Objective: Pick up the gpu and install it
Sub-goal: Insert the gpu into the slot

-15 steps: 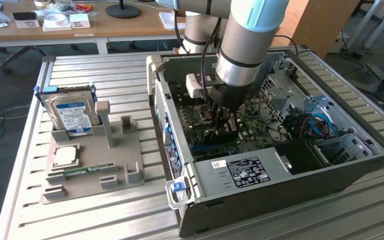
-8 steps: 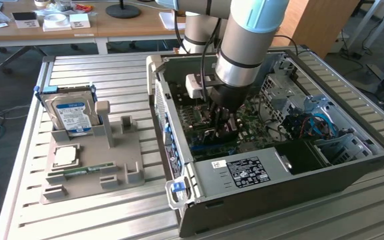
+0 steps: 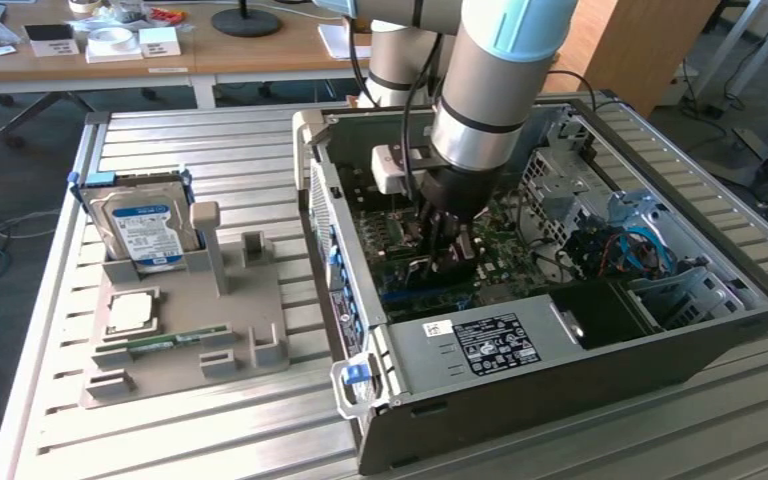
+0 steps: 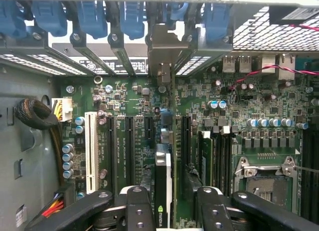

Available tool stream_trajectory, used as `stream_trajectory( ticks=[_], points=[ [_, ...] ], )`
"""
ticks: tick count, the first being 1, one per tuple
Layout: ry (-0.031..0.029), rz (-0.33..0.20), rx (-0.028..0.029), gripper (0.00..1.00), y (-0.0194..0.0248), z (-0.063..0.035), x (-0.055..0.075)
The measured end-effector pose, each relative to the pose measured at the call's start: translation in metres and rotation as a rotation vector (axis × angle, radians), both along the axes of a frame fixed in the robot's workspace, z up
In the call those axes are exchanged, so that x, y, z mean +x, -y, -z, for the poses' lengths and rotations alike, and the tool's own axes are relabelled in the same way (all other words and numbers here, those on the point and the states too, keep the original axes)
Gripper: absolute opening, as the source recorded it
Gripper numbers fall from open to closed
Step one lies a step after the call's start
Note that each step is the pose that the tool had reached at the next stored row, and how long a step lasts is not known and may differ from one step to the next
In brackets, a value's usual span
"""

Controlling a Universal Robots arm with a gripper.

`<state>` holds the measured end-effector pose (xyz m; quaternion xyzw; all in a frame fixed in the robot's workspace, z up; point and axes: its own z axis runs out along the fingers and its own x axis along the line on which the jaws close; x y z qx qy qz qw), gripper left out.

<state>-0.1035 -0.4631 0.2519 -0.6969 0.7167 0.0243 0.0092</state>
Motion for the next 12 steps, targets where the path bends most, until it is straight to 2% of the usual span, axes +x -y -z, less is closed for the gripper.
stream_trajectory(
  ticks=[12],
  points=[
    [0.0000, 0.000, 0.0000, 0.38, 0.0000, 0.0000, -0.0001]
  ],
)
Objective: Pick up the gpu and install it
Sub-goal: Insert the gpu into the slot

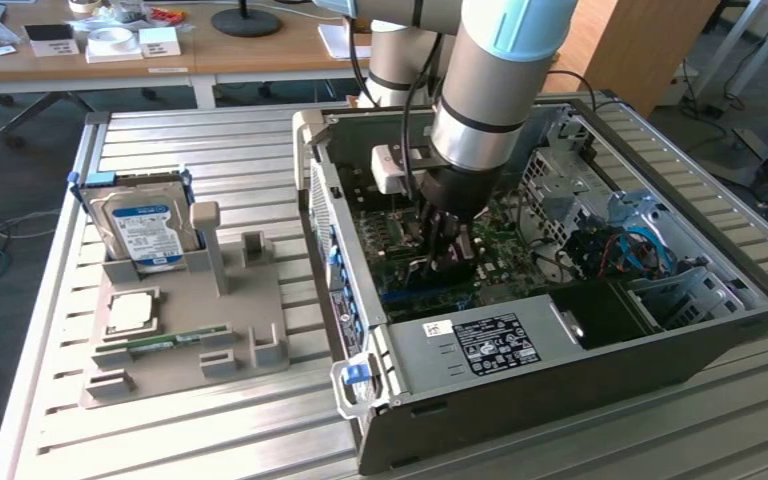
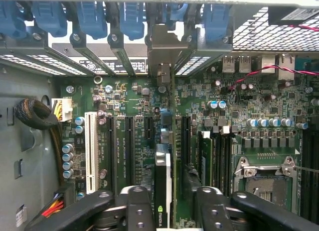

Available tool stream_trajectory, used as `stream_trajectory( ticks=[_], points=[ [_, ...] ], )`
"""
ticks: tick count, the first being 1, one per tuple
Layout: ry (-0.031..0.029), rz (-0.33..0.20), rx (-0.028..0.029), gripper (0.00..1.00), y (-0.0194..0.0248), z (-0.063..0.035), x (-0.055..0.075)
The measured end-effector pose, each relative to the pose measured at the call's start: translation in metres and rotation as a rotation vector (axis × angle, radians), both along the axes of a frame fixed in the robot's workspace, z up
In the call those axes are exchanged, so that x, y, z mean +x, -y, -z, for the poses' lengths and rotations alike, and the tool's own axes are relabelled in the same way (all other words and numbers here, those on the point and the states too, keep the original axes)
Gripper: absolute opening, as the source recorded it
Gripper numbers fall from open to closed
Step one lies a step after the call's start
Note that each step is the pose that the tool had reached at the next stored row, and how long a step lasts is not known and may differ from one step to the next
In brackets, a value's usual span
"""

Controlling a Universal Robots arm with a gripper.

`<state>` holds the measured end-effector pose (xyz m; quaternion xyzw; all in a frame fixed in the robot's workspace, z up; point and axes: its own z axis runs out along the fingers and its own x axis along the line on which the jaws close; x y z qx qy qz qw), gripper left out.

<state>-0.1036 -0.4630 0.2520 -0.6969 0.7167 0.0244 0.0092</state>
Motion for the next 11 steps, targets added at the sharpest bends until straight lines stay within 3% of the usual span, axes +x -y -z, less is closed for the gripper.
stream_trajectory(
  ticks=[3, 11],
  points=[
    [-0.0002, 0.000, -0.0005, 0.27, 0.0001, -0.0002, 0.0000],
    [0.0000, 0.000, 0.0000, 0.27, 0.0000, 0.0000, 0.0000]
  ],
)
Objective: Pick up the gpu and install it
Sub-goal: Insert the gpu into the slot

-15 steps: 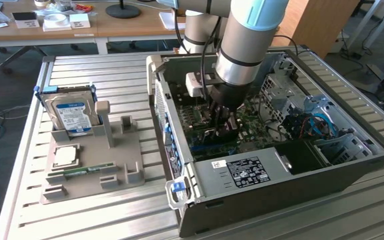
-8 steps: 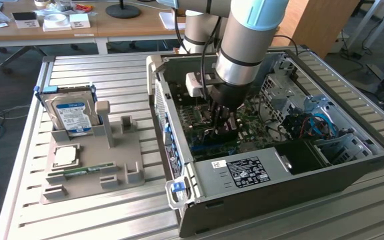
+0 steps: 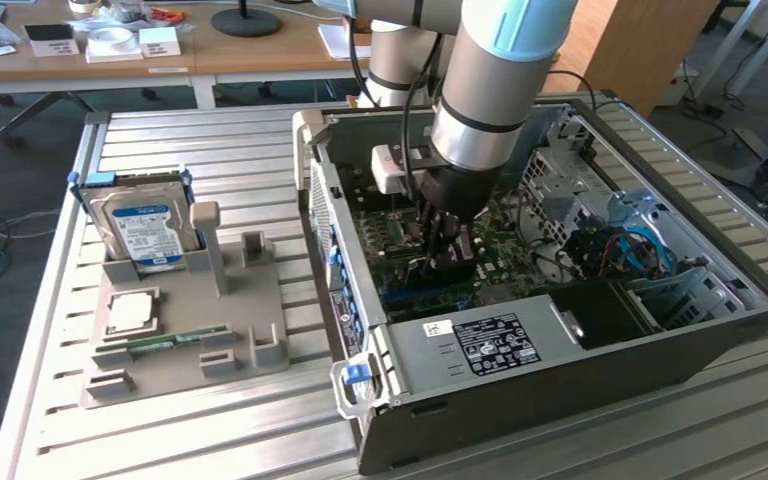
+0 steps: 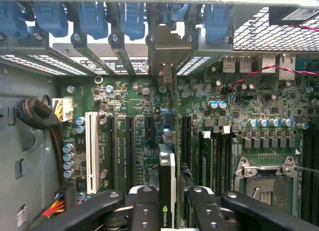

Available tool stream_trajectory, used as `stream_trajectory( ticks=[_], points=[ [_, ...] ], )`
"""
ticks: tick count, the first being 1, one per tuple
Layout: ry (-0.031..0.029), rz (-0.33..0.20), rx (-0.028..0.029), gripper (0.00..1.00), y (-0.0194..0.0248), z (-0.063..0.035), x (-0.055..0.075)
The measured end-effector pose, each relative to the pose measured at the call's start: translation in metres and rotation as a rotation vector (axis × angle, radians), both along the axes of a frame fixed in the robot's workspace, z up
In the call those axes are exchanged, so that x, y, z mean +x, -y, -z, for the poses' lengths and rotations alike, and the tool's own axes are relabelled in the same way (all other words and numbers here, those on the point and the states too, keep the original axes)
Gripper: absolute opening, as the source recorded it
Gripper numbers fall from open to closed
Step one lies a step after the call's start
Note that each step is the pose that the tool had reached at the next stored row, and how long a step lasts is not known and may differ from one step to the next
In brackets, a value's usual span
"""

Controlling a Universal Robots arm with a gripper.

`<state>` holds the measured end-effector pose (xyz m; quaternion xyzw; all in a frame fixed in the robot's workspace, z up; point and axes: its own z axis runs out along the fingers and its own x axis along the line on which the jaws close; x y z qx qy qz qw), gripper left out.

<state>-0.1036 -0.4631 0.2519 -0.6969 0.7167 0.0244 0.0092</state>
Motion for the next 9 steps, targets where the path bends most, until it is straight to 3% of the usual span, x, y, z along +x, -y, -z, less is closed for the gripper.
stream_trajectory(
  ticks=[9],
  points=[
    [0.0001, 0.000, 0.0000, 0.27, 0.0000, 0.0016, -0.0005]
  ],
)
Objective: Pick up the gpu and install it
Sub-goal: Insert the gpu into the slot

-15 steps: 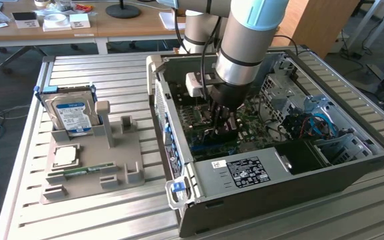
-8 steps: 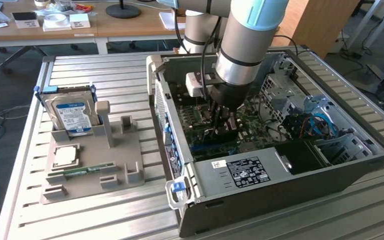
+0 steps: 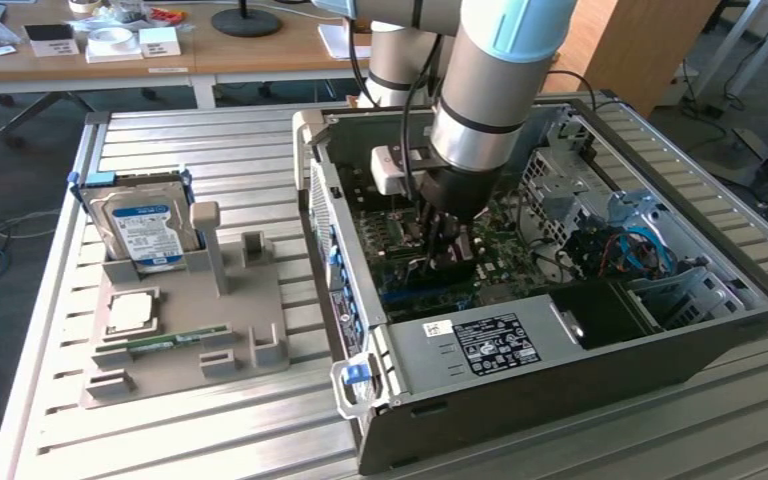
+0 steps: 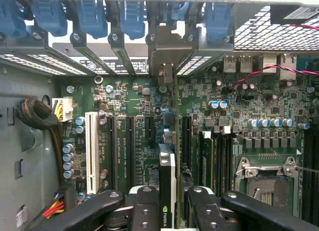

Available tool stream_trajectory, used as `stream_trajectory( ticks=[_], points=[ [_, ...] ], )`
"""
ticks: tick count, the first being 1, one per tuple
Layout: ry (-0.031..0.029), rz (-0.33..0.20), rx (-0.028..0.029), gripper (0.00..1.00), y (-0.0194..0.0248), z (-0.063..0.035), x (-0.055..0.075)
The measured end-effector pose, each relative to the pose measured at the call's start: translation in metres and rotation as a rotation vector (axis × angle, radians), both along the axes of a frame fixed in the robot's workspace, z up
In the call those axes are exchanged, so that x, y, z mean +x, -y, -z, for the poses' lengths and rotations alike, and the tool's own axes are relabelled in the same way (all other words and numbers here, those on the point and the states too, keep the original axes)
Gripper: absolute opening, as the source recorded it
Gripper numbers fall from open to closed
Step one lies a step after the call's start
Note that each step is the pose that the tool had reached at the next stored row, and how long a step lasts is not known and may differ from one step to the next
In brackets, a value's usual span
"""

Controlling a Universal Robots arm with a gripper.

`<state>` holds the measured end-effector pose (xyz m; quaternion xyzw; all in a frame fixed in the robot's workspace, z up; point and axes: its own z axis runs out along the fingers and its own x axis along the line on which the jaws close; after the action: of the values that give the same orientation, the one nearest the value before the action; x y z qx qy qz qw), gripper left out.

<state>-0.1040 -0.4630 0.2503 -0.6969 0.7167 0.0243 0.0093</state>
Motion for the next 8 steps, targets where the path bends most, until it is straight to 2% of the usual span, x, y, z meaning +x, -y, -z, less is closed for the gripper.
stream_trajectory(
  ticks=[8],
  points=[
    [-0.0002, 0.000, -0.0002, 0.27, 0.0001, 0.0005, -0.0019]
  ],
)
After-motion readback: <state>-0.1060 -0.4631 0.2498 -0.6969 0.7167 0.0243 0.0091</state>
